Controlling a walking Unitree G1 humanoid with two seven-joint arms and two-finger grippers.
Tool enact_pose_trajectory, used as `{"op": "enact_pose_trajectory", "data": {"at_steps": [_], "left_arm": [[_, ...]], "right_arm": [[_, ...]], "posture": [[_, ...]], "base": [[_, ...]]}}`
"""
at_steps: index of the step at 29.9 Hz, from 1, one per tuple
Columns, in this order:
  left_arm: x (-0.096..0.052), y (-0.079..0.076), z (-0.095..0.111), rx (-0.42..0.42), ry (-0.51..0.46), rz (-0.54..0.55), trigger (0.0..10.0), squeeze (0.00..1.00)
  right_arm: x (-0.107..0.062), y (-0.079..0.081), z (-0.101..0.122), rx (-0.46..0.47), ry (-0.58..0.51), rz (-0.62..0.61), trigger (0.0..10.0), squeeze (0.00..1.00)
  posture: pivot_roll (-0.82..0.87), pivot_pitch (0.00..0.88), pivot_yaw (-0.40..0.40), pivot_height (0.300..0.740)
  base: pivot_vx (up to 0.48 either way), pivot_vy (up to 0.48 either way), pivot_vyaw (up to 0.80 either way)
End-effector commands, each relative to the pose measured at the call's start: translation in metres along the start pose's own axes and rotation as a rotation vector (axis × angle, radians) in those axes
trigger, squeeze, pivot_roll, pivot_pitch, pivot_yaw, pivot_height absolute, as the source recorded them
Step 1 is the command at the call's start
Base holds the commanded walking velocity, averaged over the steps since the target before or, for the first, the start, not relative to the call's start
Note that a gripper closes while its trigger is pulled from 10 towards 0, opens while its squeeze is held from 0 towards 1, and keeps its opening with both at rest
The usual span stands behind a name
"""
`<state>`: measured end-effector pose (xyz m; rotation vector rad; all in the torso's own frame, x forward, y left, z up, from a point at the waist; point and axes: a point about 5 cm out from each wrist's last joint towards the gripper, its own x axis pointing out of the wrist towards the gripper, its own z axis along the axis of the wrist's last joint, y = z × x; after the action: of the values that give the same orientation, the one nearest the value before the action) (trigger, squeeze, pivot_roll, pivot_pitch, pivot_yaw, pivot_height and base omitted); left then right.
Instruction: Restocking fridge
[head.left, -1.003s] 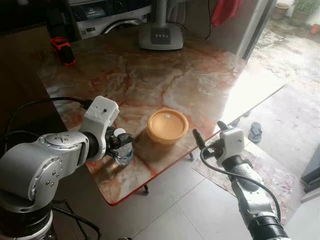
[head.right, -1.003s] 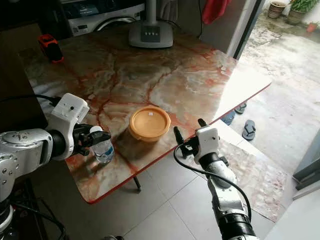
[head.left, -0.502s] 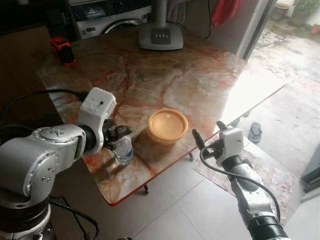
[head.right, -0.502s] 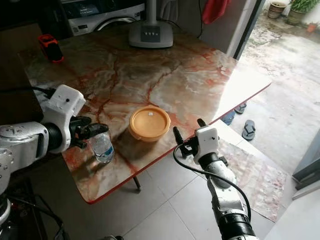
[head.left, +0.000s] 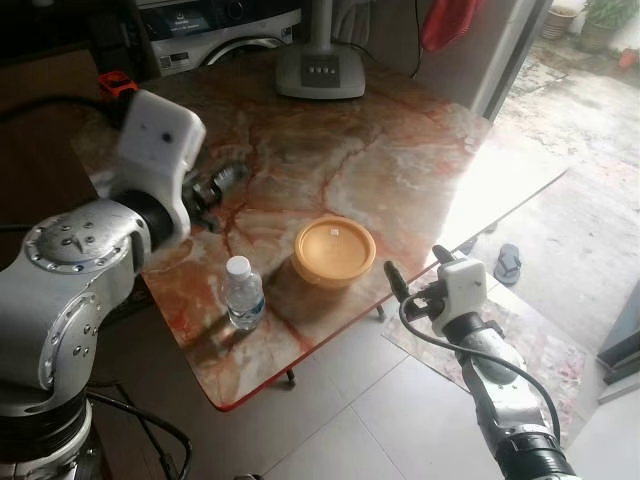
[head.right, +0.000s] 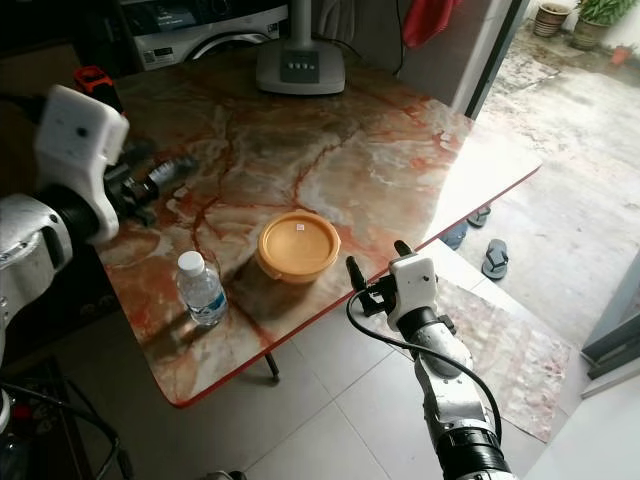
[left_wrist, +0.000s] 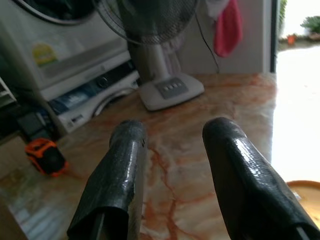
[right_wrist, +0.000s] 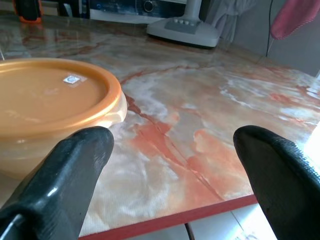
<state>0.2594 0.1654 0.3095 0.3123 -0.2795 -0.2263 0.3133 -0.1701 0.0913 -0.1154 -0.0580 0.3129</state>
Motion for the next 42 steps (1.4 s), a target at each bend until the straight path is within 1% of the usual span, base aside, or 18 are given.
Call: {"op": "enact_pose_trajectory", "data": {"at_steps": [1, 4, 7, 8, 9, 10, 11, 12, 18, 19, 20, 23, 24, 25, 26, 30, 35, 42], "left_arm": [[-0.003, 0.006, -0.006, -0.035, -0.043, 0.037, 10.0, 0.00], [-0.012, 0.014, -0.022, -0.167, -0.059, 0.075, 10.0, 0.00], [-0.018, 0.012, -0.047, 0.010, -0.035, 0.128, 10.0, 0.00], [-0.018, 0.012, -0.047, 0.010, -0.035, 0.128, 10.0, 0.00], [-0.023, 0.008, -0.061, 0.090, -0.059, 0.156, 10.0, 0.00], [-0.023, 0.008, -0.061, 0.090, -0.059, 0.156, 10.0, 0.00], [-0.026, 0.003, -0.071, 0.181, -0.073, 0.158, 10.0, 0.00], [-0.026, 0.000, -0.073, 0.225, -0.075, 0.144, 10.0, 0.00], [-0.022, -0.016, -0.076, 0.337, -0.146, 0.065, 10.0, 0.00], [-0.022, -0.017, -0.077, 0.319, -0.155, 0.076, 10.0, 0.00], [-0.020, -0.016, -0.080, 0.262, -0.177, 0.120, 10.0, 0.00], [-0.019, -0.014, -0.082, 0.221, -0.189, 0.161, 10.0, 0.00], [-0.018, -0.013, -0.082, 0.194, -0.200, 0.180, 4.3, 0.00], [-0.018, -0.013, -0.082, 0.194, -0.200, 0.180, 4.3, 0.00], [-0.017, -0.010, -0.081, 0.109, -0.220, 0.229, 0.0, 0.00], [-0.016, -0.007, -0.079, 0.045, -0.234, 0.262, 0.0, 0.00], [-0.014, -0.009, -0.078, -0.011, -0.251, 0.241, 0.0, 0.00], [-0.012, -0.012, -0.075, -0.037, -0.258, 0.217, 0.0, 0.00]], "right_arm": [[0.000, -0.001, -0.001, -0.001, 0.008, 0.002, 10.0, 0.00], [0.000, 0.000, -0.003, 0.003, 0.012, -0.001, 10.0, 0.00], [-0.001, 0.000, -0.005, 0.008, 0.017, -0.004, 10.0, 0.00], [-0.001, 0.000, -0.005, 0.008, 0.017, -0.004, 10.0, 0.00], [-0.001, 0.001, -0.006, 0.007, 0.019, -0.004, 10.0, 0.00], [-0.001, 0.001, -0.006, 0.007, 0.019, -0.004, 10.0, 0.00], [-0.001, 0.001, -0.006, 0.006, 0.019, -0.003, 10.0, 0.00], [-0.001, 0.002, -0.006, 0.006, 0.018, -0.002, 10.0, 0.00], [-0.001, 0.002, -0.007, 0.005, 0.019, -0.002, 10.0, 0.00], [-0.001, 0.002, -0.007, 0.005, 0.018, -0.003, 10.0, 0.00], [-0.001, 0.002, -0.007, 0.007, 0.017, -0.005, 10.0, 0.00], [-0.001, 0.002, -0.007, 0.008, 0.016, -0.007, 10.0, 0.00], [-0.002, 0.003, -0.008, 0.008, 0.015, -0.006, 10.0, 0.00], [-0.002, 0.003, -0.008, 0.008, 0.015, -0.006, 10.0, 0.00], [-0.002, 0.003, -0.008, 0.009, 0.014, -0.006, 10.0, 0.00], [-0.002, 0.002, -0.008, 0.007, 0.014, -0.007, 10.0, 0.00], [-0.002, 0.001, -0.007, 0.002, 0.015, -0.007, 10.0, 0.00], [-0.002, 0.001, -0.007, 0.002, 0.014, -0.005, 10.0, 0.00]], "posture": [[0.09, 0.092, -0.065, 0.740], [0.09, 0.092, -0.064, 0.740], [0.10, 0.087, -0.063, 0.740], [0.10, 0.087, -0.063, 0.740], [0.09, 0.085, -0.061, 0.740], [0.09, 0.085, -0.061, 0.740], [0.09, 0.085, -0.061, 0.740], [0.09, 0.085, -0.061, 0.740], [0.09, 0.076, -0.061, 0.740], [0.09, 0.074, -0.059, 0.740], [0.09, 0.071, -0.058, 0.740], [0.08, 0.070, -0.057, 0.740], [0.08, 0.070, -0.057, 0.740], [0.08, 0.070, -0.057, 0.740], [0.08, 0.071, -0.060, 0.740], [0.08, 0.075, -0.062, 0.740], [0.09, 0.080, -0.067, 0.740], [0.08, 0.086, -0.069, 0.740]], "base": [[0.000, 0.000, 0.00], [0.000, 0.000, 0.00], [0.000, 0.000, 0.00], [0.000, 0.000, 0.00], [0.000, 0.000, 0.00], [0.000, 0.000, 0.00], [0.000, 0.000, 0.00], [0.000, 0.000, 0.00], [0.000, 0.000, 0.00], [0.000, 0.000, 0.00], [0.000, 0.000, 0.00], [0.000, 0.000, 0.00], [0.000, 0.000, 0.00], [0.000, 0.000, 0.00], [0.000, 0.000, 0.00], [0.000, 0.000, 0.00], [0.000, 0.000, 0.00], [0.000, 0.000, 0.00]]}}
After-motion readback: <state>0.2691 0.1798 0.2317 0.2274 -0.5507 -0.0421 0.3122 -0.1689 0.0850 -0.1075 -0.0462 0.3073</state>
